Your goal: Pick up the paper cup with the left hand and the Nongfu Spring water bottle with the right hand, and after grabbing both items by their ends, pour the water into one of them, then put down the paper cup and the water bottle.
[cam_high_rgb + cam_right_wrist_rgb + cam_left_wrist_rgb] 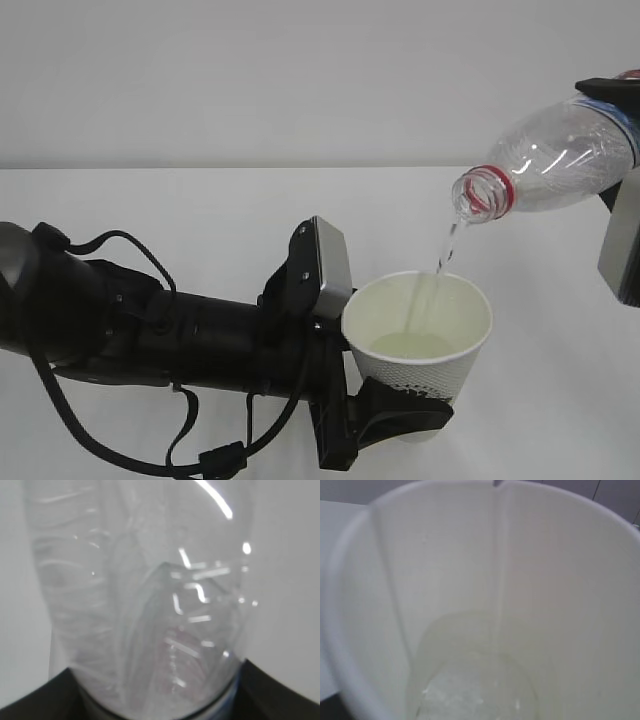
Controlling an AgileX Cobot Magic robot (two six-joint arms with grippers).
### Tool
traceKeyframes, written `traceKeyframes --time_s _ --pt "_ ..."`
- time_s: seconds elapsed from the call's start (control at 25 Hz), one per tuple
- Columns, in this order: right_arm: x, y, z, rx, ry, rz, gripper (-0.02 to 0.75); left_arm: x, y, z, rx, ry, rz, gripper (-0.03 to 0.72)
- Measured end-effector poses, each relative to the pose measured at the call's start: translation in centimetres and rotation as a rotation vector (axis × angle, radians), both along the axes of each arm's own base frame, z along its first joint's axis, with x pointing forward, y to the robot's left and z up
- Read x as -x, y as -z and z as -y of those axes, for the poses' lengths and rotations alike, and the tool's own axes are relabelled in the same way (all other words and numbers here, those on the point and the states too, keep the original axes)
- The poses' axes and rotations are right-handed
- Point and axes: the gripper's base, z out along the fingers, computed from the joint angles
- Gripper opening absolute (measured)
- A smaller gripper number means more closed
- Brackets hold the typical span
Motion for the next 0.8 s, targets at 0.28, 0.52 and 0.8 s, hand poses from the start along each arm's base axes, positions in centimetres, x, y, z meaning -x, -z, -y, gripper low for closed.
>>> traceKeyframes --time_s 0.28,0.52,0.8 --pt "0.00 0.00 0.00 0.004 -0.001 0.002 0.426 0.00 0.00 0.00 0.000 0.000 0.000 0.545" --pt "0.00 0.00 0.00 0.006 -0.001 0.002 0.426 0.00 0.00 0.00 0.000 0.000 0.000 0.545" --pt "0.00 -0.02 -0.01 0.006 -0.002 0.004 0.426 0.00 0.00 0.00 0.000 0.000 0.000 0.545"
